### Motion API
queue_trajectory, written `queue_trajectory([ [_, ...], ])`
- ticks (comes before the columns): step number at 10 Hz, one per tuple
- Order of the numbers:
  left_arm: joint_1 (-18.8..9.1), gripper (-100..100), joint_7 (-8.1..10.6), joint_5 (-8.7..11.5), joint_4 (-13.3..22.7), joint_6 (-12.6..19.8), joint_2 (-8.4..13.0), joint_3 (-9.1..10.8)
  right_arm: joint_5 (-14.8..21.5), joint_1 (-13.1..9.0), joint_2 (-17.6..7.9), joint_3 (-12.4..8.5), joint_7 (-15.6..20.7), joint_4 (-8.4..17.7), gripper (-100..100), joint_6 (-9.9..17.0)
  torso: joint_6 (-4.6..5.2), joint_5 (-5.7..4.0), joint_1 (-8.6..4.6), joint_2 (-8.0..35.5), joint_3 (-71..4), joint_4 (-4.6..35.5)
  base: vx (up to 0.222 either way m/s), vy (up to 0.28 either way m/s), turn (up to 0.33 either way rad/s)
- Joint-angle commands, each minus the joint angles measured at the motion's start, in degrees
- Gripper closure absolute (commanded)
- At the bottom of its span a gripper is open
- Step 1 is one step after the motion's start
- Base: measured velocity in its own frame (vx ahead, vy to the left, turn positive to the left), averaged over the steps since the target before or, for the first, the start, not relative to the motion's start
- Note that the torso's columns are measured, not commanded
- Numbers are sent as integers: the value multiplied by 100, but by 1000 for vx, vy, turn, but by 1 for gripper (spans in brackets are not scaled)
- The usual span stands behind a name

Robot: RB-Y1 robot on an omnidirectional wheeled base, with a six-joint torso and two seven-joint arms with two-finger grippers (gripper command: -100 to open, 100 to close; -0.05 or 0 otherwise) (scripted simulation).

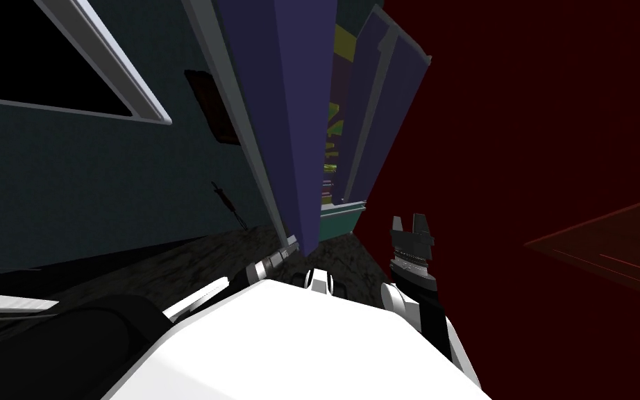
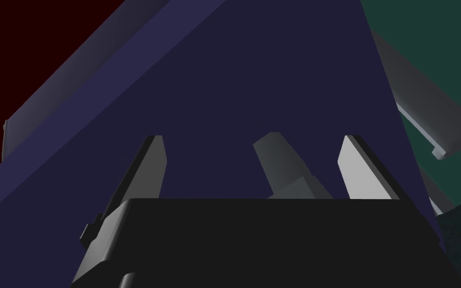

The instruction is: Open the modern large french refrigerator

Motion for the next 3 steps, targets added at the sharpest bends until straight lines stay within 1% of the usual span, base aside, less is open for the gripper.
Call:
queue_trajectory([
  [1,2,0,1,1,10,9,0,1,0,0,0,0,0,0,0,0,0,6,7,-6,-1,-7,6,1,-3],
  [3,3,0,2,1,23,20,1,2,0,0,0,0,0,0,0,0,0,11,14,-17,-4,-14,0,0,0],
])
